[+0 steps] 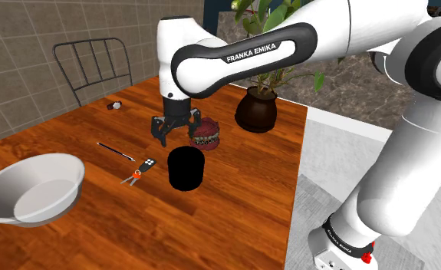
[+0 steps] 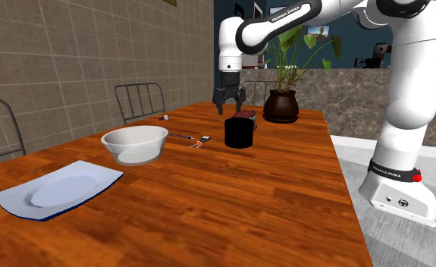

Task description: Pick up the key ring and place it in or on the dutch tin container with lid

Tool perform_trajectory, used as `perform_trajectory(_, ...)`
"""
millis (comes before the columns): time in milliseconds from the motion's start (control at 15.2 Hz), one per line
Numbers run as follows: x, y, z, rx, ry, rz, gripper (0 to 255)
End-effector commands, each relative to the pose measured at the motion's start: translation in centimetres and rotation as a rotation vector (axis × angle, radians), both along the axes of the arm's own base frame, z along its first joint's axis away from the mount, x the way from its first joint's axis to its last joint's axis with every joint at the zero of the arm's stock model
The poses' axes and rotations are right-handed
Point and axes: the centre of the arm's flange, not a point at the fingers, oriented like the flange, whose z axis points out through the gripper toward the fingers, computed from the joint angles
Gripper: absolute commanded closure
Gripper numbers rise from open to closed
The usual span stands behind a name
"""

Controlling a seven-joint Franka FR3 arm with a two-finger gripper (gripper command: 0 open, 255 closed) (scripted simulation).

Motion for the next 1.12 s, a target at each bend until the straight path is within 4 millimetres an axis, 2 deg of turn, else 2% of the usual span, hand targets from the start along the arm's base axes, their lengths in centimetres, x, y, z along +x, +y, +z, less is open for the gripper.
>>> perform_trajectory(0,1.7,2.0,-1.3,-0.004,0.0,-0.008,0)
perform_trajectory(462,6.7,8.4,-5.9,-0.016,0.004,-0.031,0)
perform_trajectory(990,6.8,8.6,-10.1,-0.017,0.004,-0.032,0)
perform_trajectory(1056,6.8,8.6,-10.1,-0.017,0.004,-0.032,0)
